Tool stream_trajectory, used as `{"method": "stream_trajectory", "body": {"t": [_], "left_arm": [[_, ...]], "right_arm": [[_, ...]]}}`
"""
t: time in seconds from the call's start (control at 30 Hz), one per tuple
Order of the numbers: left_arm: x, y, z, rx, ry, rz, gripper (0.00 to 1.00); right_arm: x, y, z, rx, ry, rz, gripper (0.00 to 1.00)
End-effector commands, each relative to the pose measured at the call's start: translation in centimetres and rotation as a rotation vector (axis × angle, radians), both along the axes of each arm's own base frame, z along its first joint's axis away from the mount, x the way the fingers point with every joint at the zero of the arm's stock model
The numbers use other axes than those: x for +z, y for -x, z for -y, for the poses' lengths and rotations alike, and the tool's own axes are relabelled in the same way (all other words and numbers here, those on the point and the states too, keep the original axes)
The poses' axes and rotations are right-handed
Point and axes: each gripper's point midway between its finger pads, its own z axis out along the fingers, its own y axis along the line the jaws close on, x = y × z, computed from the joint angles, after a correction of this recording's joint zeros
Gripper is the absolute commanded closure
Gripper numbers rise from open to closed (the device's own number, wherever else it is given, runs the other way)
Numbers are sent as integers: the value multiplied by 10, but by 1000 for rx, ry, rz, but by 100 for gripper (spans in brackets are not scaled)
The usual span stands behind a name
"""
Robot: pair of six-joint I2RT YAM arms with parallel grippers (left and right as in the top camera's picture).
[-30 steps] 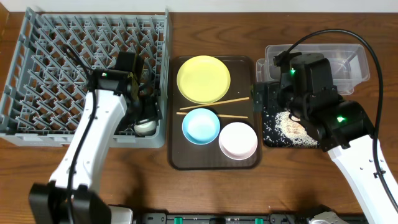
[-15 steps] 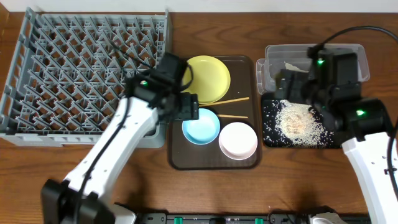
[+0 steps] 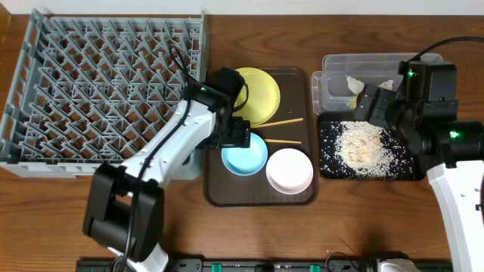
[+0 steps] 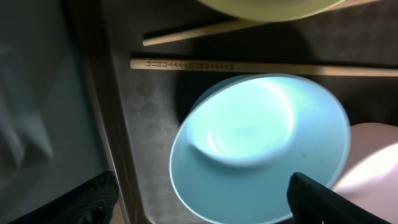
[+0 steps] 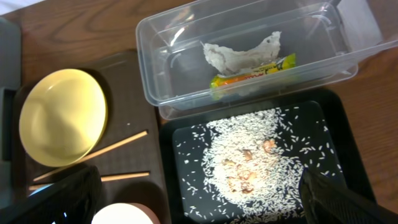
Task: Sort waste into correct bins and load items into the dishwasher
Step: 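Withdraw left gripper from rack toward the light-blue bowl on tray, then grasp the light-blue bowl rim with the left gripper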
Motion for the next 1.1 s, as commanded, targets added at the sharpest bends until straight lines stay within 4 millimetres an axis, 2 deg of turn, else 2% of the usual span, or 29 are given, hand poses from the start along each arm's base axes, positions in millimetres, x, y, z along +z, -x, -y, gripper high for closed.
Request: {"method": "stream_trajectory", "body": {"t": [0.0, 0.17, 0.3, 0.47, 0.6, 0.7, 1.07], "left_arm": [[-5, -3, 1, -21, -5, -11, 16], [-9, -6, 3, -24, -4, -7, 25], [-15, -6, 1, -23, -21, -19, 26], [-25, -3, 0, -23, -33, -48, 43], [-28, -2, -1, -23, -37, -55, 46], [-28, -2, -1, -22, -36, -53, 53], [-39, -1, -1, -11, -43, -70, 54]], "right_arm": [[-1, 0, 8, -37, 14, -4, 1], [-1, 0, 8, -37, 14, -4, 1], [-1, 0, 8, -37, 14, -4, 1], [-1, 0, 8, -37, 14, -4, 1], [-1, 0, 8, -37, 14, -4, 1], [-1, 0, 8, -37, 14, -4, 1], [-1, 0, 8, -37, 14, -4, 1]]}}
